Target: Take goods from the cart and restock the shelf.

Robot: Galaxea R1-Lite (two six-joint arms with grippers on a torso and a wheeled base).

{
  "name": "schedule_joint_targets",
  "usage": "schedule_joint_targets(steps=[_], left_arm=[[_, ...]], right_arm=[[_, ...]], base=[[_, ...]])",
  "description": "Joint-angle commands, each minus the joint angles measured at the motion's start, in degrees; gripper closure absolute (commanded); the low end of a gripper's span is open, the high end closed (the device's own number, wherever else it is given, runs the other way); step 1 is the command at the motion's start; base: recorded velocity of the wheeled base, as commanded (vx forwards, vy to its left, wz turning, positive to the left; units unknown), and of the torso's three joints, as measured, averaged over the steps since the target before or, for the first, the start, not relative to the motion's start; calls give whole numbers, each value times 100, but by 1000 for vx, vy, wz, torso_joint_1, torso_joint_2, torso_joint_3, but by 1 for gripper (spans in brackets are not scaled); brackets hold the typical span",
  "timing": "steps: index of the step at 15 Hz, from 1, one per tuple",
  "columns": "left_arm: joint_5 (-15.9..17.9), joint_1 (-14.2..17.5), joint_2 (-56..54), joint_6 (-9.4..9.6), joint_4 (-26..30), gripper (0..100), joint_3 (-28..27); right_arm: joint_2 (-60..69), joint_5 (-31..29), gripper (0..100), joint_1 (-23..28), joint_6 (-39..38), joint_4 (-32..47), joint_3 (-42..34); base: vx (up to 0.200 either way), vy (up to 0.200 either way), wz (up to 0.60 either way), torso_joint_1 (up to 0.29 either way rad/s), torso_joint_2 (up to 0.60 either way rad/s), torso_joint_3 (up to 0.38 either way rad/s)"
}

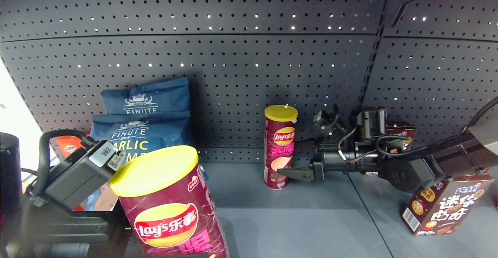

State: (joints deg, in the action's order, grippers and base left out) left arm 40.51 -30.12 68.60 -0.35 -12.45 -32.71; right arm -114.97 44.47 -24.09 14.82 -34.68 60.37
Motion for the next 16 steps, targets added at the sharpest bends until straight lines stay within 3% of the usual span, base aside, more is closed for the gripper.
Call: schedule_joint_targets(steps=[1, 10, 11, 16], left_arm=[[1, 6, -4, 0, -3, 100, 1], [1, 6, -4, -9, -3, 100, 19], [1, 6, -13, -9, -3, 100, 28], [1, 6, -39, 0, -3, 100, 80]], right_arm=[[-210, -9, 0, -17, -6, -21, 116], [-843, 27, 0, -70, -6, -47, 608], [-852, 70, 100, -78, -6, -74, 617], [-535, 35, 100, -131, -32, -109, 441]], base=[[0, 0, 0, 0, 0, 0], [0, 0, 0, 0, 0, 0], [0, 0, 0, 0, 0, 0], [0, 0, 0, 0, 0, 0]])
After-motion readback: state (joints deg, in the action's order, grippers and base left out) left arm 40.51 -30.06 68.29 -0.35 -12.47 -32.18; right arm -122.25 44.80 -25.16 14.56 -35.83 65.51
